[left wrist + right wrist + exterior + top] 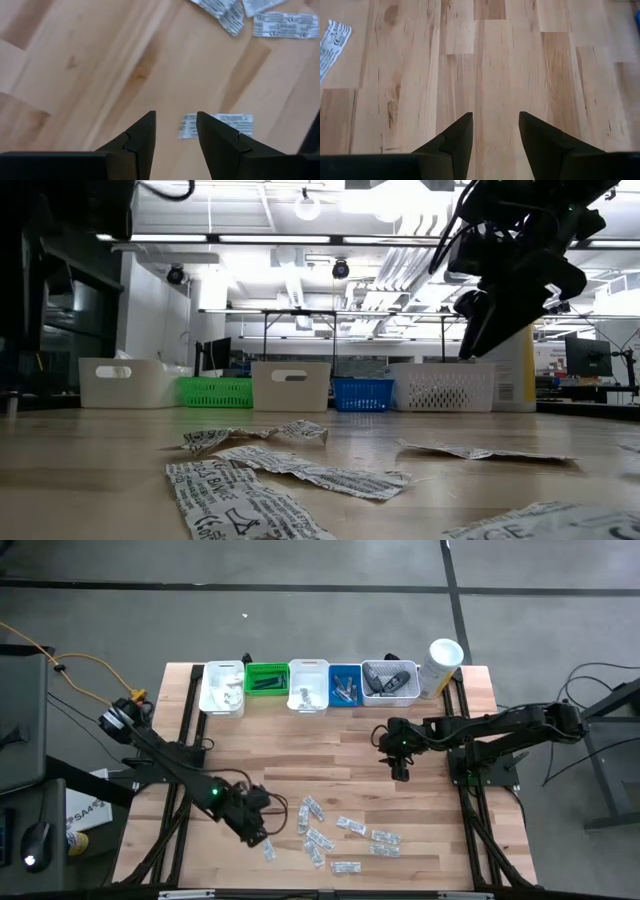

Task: Pick & Place Travel size toiletries
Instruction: Put the white bandage into the middle white bin

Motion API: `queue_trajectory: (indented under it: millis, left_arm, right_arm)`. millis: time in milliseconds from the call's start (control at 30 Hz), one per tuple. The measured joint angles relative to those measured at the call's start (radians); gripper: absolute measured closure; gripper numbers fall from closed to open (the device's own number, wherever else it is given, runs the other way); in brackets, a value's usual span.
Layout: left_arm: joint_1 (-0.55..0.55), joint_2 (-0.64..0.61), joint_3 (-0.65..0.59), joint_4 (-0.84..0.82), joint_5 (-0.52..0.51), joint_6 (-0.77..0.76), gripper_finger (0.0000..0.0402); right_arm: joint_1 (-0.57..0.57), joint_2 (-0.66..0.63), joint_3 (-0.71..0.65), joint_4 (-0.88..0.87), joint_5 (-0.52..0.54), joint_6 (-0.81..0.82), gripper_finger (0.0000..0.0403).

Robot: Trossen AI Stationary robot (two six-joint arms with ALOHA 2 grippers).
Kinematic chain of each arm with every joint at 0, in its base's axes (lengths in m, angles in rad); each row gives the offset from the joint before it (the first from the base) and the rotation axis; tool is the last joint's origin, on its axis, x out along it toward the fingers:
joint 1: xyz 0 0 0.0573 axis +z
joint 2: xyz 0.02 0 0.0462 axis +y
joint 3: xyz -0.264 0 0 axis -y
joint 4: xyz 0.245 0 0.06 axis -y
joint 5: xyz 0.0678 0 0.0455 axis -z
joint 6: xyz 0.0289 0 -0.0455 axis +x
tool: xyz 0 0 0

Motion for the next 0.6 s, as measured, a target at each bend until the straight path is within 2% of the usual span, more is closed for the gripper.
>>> queue_trajectory:
  millis: [267,600]
  left_arm:
    - [0.001,0.13,0.16,-0.047,0.073,0.005,0.0259]
    - [0.003,0.197,0.182,0.054,0.155,0.007,0.0259]
  right_arm:
    - [0.0,0.0,0.0,-0.025,0.0,-0.031,0.0251]
    - [0.0,0.0,0.0,-0.059,0.001,-0.042,0.0251]
